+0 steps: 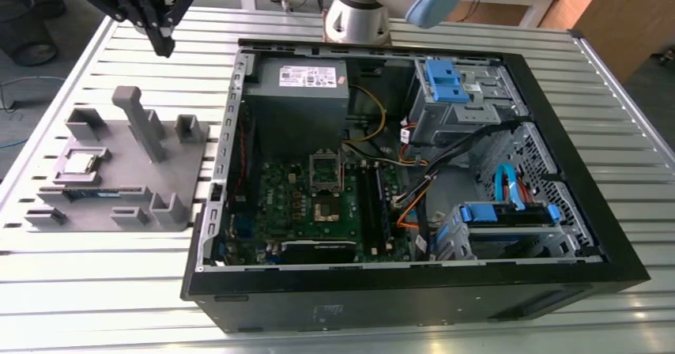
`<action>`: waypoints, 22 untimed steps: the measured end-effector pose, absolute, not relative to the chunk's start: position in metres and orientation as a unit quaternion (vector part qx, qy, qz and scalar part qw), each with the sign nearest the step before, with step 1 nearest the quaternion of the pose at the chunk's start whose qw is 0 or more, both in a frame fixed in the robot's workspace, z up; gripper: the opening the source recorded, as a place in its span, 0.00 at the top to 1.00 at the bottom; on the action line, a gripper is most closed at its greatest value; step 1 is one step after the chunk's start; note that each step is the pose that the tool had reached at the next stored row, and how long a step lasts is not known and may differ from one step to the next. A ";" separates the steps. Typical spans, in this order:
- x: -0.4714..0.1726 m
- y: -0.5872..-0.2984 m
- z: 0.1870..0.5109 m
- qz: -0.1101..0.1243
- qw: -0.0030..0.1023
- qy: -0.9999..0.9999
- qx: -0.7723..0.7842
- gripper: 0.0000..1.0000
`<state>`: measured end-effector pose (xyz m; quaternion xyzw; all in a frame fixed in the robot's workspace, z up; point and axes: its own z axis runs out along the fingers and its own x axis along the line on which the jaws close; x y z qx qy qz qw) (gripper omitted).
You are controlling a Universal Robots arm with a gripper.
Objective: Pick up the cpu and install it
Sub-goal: 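Reach for the cpu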
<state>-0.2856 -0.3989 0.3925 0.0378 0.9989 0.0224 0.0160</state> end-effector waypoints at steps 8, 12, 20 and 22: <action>-0.296 -0.399 0.392 0.022 0.016 0.999 0.038 0.89; -0.301 -0.399 0.392 0.022 0.016 0.999 0.038 0.89; -0.311 -0.399 0.392 0.022 0.017 0.999 0.038 0.89; -0.314 -0.399 0.392 0.022 0.017 0.999 0.038 0.89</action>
